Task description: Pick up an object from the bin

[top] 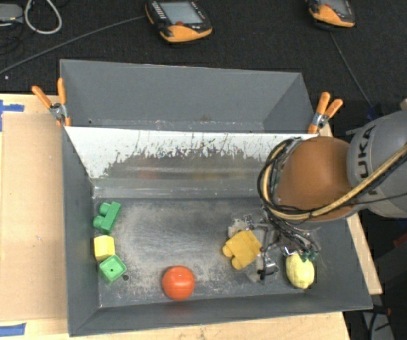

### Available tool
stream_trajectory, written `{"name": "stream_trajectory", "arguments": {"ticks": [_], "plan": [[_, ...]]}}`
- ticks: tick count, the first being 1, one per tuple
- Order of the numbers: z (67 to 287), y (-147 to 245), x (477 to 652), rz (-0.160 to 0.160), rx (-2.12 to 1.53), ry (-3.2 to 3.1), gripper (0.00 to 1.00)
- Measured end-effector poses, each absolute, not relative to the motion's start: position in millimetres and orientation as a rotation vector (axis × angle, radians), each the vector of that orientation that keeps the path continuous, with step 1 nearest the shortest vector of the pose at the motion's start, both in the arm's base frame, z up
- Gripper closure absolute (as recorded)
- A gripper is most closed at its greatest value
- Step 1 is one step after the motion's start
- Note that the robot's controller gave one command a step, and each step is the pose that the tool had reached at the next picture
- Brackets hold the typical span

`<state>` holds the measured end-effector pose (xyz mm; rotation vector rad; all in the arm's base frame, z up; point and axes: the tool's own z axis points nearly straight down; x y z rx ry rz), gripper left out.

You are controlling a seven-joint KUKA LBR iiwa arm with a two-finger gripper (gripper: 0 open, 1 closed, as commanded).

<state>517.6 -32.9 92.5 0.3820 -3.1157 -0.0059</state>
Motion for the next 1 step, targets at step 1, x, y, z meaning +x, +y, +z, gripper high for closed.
{"name": "stream_trajectory", "arguments": {"ticks": [1], "plan": [[73.2,-38.6,531.1,-0.004,0.208,-3.135,0.0]]}}
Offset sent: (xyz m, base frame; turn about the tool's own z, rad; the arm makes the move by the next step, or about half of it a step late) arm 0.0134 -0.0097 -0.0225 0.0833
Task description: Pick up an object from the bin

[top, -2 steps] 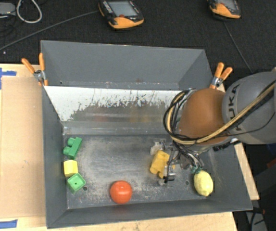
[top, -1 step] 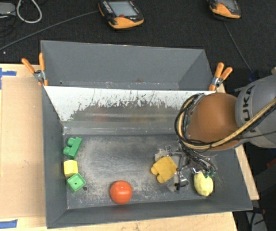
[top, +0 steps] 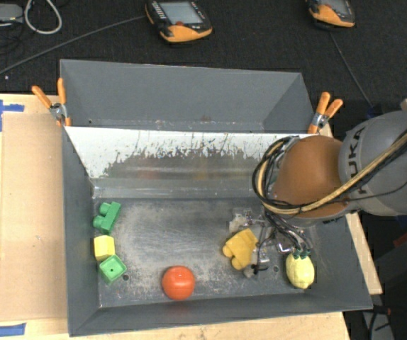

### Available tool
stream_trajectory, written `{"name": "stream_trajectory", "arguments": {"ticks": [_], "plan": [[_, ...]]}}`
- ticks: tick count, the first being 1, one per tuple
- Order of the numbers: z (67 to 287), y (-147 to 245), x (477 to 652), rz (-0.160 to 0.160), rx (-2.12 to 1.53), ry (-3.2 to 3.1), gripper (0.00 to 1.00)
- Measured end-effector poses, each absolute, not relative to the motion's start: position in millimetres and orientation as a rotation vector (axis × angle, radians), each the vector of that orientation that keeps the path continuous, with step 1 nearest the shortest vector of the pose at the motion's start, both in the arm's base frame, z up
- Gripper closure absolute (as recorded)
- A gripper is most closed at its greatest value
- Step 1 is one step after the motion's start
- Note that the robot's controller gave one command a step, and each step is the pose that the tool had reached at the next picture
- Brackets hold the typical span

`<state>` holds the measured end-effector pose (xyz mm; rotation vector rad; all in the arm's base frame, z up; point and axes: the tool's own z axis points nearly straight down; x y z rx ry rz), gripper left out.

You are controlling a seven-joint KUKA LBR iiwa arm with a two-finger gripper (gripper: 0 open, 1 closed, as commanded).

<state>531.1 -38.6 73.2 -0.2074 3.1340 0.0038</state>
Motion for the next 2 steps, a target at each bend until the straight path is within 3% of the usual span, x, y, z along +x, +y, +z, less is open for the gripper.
{"name": "stream_trajectory", "arguments": {"ticks": [1,2], "plan": [[69.9,-42.0,531.5,0.005,-0.251,3.128,0.0],[69.6,-39.8,532.4,0.007,-0.188,3.133,1.0]]}}
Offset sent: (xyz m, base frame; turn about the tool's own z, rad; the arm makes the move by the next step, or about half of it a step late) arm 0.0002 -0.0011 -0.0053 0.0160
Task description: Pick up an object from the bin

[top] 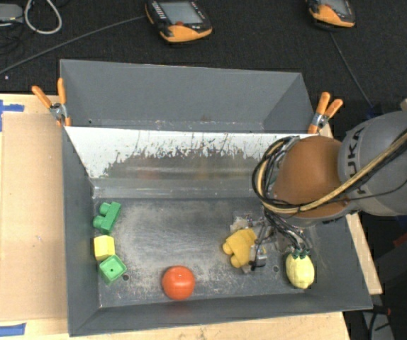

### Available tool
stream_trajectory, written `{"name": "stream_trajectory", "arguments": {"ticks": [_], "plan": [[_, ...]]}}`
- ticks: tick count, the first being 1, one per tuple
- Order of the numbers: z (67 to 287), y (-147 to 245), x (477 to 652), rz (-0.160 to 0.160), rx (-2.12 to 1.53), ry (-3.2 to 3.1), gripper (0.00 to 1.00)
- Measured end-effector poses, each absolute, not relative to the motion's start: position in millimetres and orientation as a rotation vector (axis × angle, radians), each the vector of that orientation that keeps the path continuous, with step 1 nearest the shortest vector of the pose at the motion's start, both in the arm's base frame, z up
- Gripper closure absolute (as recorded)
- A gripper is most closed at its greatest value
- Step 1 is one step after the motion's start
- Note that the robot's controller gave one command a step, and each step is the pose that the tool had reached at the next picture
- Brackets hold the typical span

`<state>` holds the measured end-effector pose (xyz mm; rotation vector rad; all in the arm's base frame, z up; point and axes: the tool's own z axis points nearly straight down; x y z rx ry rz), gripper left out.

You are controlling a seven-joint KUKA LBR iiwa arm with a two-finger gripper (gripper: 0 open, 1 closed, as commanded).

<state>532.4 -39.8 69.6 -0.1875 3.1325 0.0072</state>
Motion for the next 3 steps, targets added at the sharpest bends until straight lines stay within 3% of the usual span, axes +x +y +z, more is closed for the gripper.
{"name": "stream_trajectory", "arguments": {"ticks": [2,3], "plan": [[78.1,-39.4,531.8,0.008,-0.182,3.134,1.0],[101.3,-38.7,528.7,0.011,-0.181,3.145,1.0]]}}
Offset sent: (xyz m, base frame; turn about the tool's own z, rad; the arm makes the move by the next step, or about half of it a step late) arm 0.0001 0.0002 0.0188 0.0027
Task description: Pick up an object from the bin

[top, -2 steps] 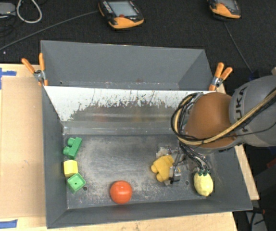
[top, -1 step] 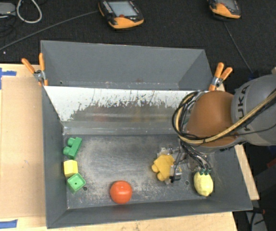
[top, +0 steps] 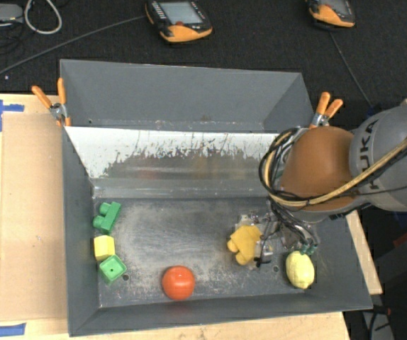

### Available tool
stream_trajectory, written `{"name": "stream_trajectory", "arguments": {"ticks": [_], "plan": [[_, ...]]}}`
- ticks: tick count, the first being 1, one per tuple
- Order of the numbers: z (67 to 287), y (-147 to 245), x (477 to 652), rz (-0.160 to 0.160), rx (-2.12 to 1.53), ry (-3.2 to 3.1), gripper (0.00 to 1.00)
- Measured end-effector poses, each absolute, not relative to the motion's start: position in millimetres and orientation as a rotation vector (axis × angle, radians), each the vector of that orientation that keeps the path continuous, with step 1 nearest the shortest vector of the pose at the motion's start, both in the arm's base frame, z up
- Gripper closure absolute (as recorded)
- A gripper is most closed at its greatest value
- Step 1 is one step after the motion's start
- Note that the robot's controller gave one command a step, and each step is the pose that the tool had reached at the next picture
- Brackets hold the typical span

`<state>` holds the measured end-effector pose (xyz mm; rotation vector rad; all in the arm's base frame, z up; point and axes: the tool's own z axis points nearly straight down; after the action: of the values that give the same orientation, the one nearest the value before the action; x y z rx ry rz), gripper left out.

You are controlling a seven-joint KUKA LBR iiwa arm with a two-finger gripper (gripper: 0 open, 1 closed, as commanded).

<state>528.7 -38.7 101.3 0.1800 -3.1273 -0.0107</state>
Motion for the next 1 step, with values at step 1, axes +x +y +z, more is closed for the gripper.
{"name": "stream_trajectory", "arguments": {"ticks": [1], "plan": [[133.2,-38.4,531.0,-0.009,0.18,-3.135,1.0]]}}
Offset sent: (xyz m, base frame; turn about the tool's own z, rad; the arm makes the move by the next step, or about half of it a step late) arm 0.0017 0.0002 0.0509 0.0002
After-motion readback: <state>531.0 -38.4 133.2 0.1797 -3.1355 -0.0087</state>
